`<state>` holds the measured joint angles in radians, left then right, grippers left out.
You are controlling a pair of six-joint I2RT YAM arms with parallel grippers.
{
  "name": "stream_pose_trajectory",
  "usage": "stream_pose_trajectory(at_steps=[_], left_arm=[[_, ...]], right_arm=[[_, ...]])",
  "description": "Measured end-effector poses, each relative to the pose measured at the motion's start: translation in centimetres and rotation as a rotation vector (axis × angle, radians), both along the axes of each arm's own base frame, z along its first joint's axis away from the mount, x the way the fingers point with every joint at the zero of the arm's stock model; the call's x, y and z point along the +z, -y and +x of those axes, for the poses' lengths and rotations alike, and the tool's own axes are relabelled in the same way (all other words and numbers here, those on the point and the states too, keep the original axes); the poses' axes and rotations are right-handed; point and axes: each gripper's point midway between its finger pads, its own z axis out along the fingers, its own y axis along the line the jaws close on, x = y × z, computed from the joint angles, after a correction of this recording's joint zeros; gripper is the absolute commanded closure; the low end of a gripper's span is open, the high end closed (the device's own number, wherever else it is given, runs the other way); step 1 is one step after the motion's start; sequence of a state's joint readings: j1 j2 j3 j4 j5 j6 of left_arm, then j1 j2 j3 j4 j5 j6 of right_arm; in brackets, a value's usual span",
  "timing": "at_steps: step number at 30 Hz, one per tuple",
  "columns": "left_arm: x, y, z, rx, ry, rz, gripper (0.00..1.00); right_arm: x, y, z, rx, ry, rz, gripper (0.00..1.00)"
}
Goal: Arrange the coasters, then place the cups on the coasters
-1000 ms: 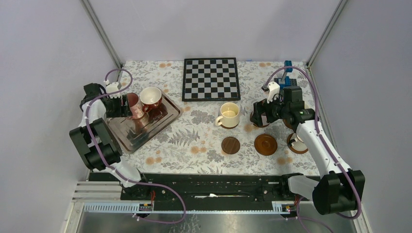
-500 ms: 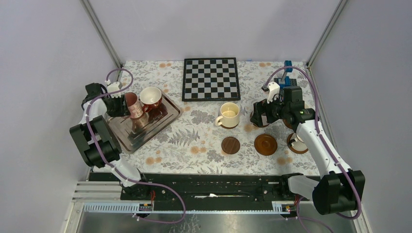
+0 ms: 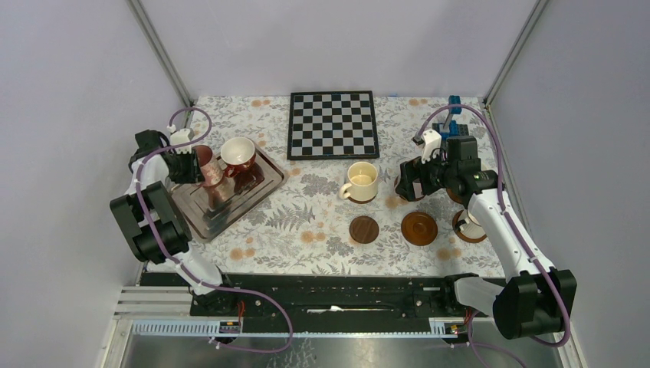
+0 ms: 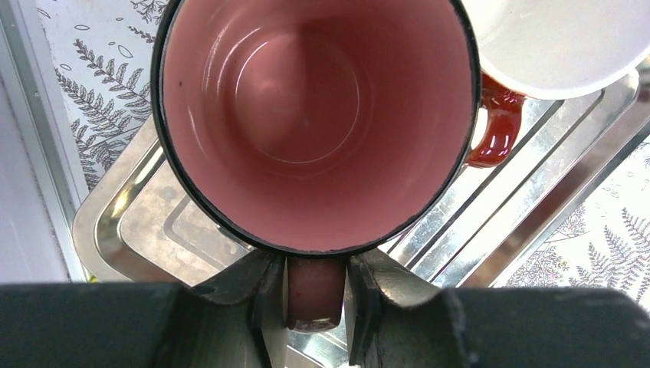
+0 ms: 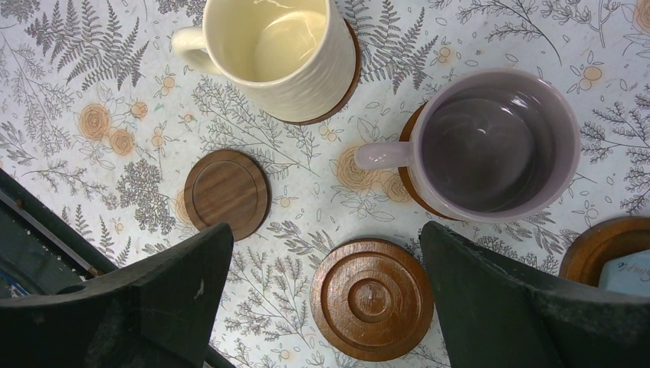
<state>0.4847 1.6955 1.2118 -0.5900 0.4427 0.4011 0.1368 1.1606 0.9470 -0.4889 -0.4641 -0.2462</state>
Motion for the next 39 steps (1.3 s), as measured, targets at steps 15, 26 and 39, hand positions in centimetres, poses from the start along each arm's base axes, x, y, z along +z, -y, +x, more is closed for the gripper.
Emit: stream_pose_trajectory(at_steps=[15, 26, 39], left_arm=[[0.1, 0.0, 0.0, 0.006, 0.0, -0.002, 1.0], [2.3, 0.4, -0.7, 0.058, 0.038, -0.003, 1.0], [5.6, 1.7, -1.5, 0.047, 0.153, 0.001, 1.0]], right_arm=[[0.2, 0.0, 0.1, 0.004, 0.008, -0.003, 0.0], [0.4, 0.0, 0.1, 0.005, 0.015, -0.003, 0.0], [0.5, 0.0, 0.0, 0.004, 0.019, -0.001, 0.0]])
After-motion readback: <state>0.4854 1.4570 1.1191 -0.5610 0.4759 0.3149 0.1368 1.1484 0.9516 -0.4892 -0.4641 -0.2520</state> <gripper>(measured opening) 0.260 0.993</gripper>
